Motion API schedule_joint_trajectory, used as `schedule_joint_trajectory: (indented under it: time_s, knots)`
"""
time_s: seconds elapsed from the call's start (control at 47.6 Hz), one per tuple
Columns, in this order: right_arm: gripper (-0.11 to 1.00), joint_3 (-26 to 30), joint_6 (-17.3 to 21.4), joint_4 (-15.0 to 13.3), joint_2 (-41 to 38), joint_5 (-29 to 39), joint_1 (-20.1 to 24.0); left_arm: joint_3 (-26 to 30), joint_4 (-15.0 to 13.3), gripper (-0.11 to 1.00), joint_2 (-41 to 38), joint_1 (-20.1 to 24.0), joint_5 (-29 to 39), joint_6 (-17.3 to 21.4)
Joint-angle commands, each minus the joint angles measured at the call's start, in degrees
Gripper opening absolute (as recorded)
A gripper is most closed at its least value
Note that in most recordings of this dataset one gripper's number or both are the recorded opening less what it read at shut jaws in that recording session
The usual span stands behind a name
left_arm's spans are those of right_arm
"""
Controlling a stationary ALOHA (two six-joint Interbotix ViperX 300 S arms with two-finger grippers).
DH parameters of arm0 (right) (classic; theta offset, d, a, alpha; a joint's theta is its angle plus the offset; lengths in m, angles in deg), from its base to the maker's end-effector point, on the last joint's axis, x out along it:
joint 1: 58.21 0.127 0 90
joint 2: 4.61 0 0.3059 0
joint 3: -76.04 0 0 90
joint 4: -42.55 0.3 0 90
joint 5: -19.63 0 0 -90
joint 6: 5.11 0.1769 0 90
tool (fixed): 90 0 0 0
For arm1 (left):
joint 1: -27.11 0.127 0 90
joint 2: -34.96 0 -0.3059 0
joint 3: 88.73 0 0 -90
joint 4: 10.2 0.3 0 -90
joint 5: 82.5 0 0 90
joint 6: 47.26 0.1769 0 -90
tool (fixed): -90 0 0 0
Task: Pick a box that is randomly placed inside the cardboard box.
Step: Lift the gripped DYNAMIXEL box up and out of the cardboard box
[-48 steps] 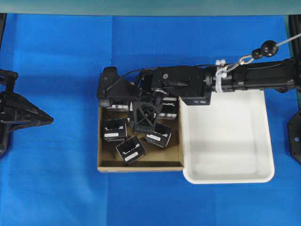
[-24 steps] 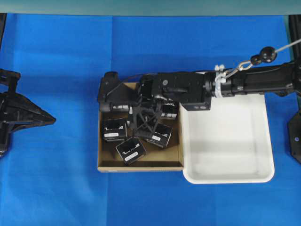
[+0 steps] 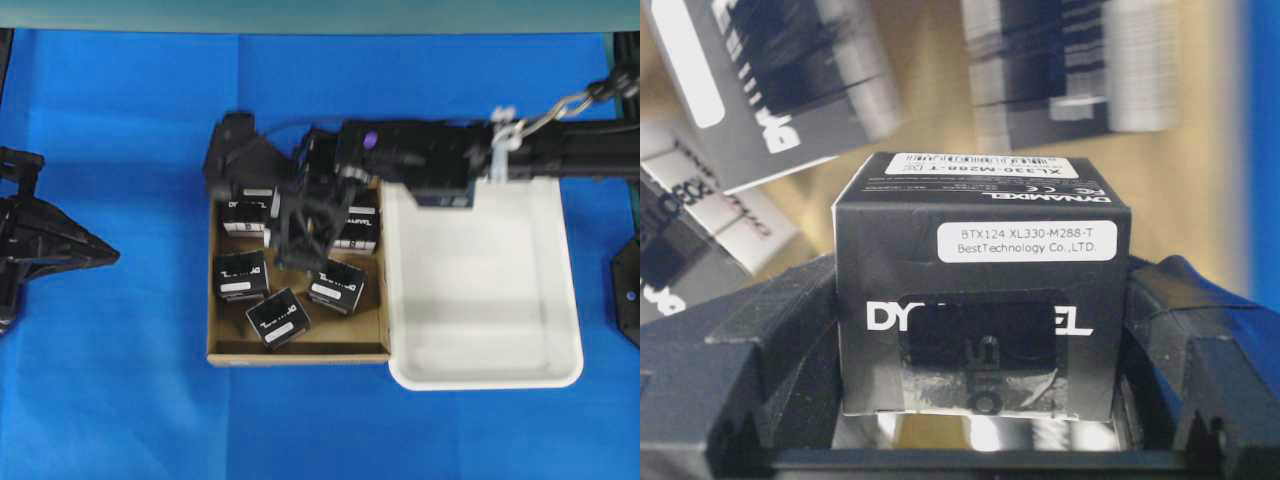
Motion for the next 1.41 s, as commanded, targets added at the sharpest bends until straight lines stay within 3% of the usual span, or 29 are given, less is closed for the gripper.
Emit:
schedule_joint_trajectory:
  time_s: [0.0,0.168,0.442,0.694,1.388]
  knots:
    - [0.75,2.55,0.00,-0.09,3.08,2.11,-0.53,0.79,0.09,-0.03,-0.62,-0.09,-1.05,-0.09]
    - [0.75,5.27,-0.70,-0.09,7.82,8.70,-2.37,0.79,0.09,-0.03,-0.88,-0.09,-1.49,-0.09]
    - [0.75,3.78,-3.87,-0.09,13.62,17.75,-3.96,0.62,0.09,-0.03,-0.97,-0.09,-1.58,-0.09]
    - [0.75,3.25,-6.06,0.00,17.31,20.57,-5.01,0.70,0.18,-0.03,-0.97,-0.09,-1.58,-0.09]
    - [0.75,1.85,-7.65,0.00,27.16,25.66,-5.71,0.53,0.18,-0.03,-0.62,0.53,-1.49,-1.67]
